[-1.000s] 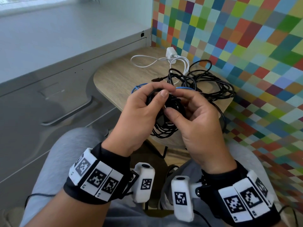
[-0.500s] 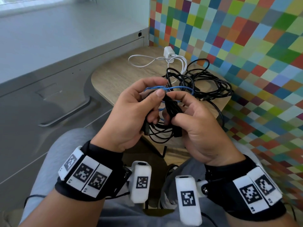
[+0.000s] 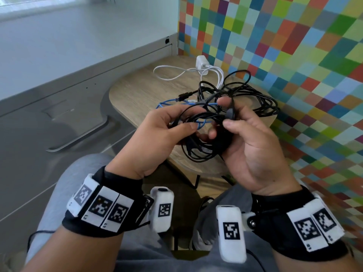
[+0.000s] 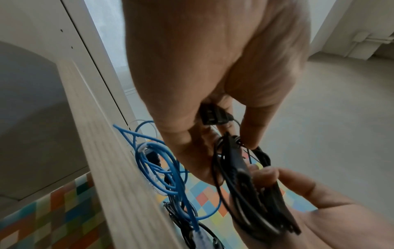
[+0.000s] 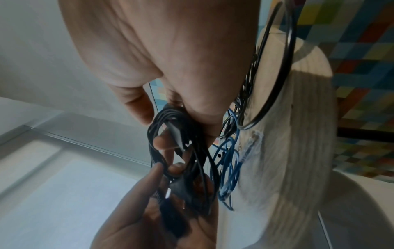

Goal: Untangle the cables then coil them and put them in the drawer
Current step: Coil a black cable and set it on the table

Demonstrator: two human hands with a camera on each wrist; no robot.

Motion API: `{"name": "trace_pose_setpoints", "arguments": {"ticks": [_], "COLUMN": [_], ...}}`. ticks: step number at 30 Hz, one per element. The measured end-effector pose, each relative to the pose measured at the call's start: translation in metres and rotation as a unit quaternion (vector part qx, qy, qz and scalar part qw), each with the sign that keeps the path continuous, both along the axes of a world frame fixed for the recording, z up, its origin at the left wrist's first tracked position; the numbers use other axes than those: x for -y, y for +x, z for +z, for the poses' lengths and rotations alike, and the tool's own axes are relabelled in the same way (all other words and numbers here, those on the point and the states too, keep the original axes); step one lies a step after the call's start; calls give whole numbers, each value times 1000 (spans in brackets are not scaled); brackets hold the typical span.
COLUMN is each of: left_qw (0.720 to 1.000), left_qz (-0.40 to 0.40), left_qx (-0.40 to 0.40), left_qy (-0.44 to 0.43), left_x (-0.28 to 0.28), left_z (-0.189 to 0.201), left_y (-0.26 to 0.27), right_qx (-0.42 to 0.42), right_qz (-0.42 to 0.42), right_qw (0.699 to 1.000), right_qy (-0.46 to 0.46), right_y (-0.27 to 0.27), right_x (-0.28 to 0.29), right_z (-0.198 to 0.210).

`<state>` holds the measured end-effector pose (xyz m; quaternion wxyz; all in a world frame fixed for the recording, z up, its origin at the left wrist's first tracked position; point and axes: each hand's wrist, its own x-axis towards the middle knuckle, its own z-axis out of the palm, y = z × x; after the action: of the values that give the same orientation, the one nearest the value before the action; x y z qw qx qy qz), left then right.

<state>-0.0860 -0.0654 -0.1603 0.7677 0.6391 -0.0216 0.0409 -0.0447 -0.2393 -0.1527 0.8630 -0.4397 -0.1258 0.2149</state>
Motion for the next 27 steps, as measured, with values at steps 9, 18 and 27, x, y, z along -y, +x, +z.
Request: {"name": "trace_pose_setpoints", "arguments": {"ticks": [9,18,27], "left_qw": [999,988,996], "left_qz": [36,96,55], "left_qx": [14,-1,9], "left_qy": [-12,-123,-74], "left_x": [2,-2,6], "left_z": [-3,4,-1], "left_y": [2,3,1], "right_qx": [-18,-13,18], "right_qz": [-63,-134,-67], "right_qw": [997,989,995], "right_qy": [-50,-59,-77], "right_y": [3,9,2], "right_x": [1,5,-2], "right_z": [-2,-5,-6]}}
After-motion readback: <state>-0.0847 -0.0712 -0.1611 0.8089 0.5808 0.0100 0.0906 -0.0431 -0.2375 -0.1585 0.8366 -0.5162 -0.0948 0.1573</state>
